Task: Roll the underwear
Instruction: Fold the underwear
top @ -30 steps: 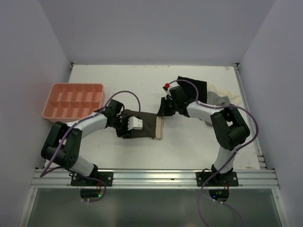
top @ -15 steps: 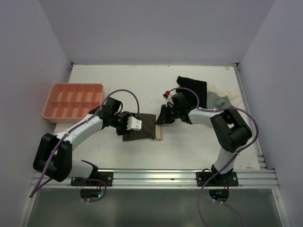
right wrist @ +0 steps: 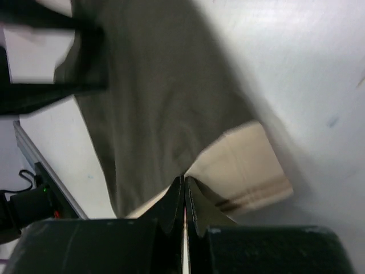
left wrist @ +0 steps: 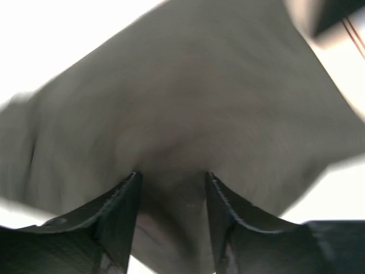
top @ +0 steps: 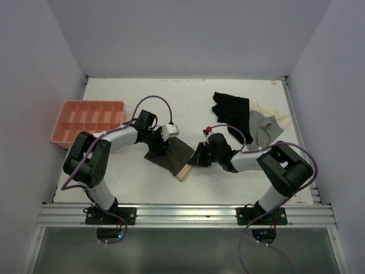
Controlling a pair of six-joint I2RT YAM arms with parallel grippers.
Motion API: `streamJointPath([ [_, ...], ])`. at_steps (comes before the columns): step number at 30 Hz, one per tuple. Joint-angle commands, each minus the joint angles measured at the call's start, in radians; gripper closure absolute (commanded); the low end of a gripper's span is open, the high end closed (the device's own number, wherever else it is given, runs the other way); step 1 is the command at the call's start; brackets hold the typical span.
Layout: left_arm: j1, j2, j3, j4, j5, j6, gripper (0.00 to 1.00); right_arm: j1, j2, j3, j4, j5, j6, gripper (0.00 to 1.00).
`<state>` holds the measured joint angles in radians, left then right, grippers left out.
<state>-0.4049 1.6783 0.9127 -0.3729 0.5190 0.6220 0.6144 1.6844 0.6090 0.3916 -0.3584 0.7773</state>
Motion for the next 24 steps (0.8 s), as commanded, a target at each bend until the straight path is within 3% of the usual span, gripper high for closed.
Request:
streamJointPath([
  [1, 0.021, 0.070, 0.098, 0.109, 0.010, -0.036, 0.46, 0.117, -0.080, -0.095, 0.003, 0.174, 0.169, 1.00],
  [6, 0.034, 0.132, 0.303, 0.118, 0.116, -0.008, 0.32, 0.319, -0.150, -0.098, 0.035, 0.248, 0.303, 1.00],
  [9, 0.046, 0.132, 0.422, 0.057, 0.171, -0.034, 0.28, 0.324, -0.241, -0.078, 0.029, 0.271, 0.303, 0.94],
  [11, 0.054, 0.077, 0.416, 0.069, 0.110, -0.082, 0.28, 0.312, -0.322, -0.031, -0.101, 0.329, 0.251, 0.90],
  [14, 0.063, -0.029, 0.350, 0.045, -0.010, -0.223, 0.29, 0.280, -0.324, 0.124, -0.248, 0.410, 0.082, 0.85],
  [17, 0.063, -0.187, 0.201, 0.063, -0.048, -0.316, 0.29, 0.245, -0.211, 0.283, -0.371, 0.368, -0.093, 0.82],
  [21, 0.098, -0.345, 0.101, 0.046, -0.040, -0.403, 0.24, 0.237, 0.007, 0.597, -0.629, 0.215, -0.454, 0.81],
  [22, 0.115, -0.374, 0.104, 0.022, 0.019, -0.403, 0.24, 0.240, 0.044, 0.633, -0.672, 0.179, -0.514, 0.80],
  [24, 0.177, -0.381, 0.129, -0.012, 0.081, -0.404, 0.22, 0.246, 0.110, 0.743, -0.821, 0.099, -0.689, 0.71],
])
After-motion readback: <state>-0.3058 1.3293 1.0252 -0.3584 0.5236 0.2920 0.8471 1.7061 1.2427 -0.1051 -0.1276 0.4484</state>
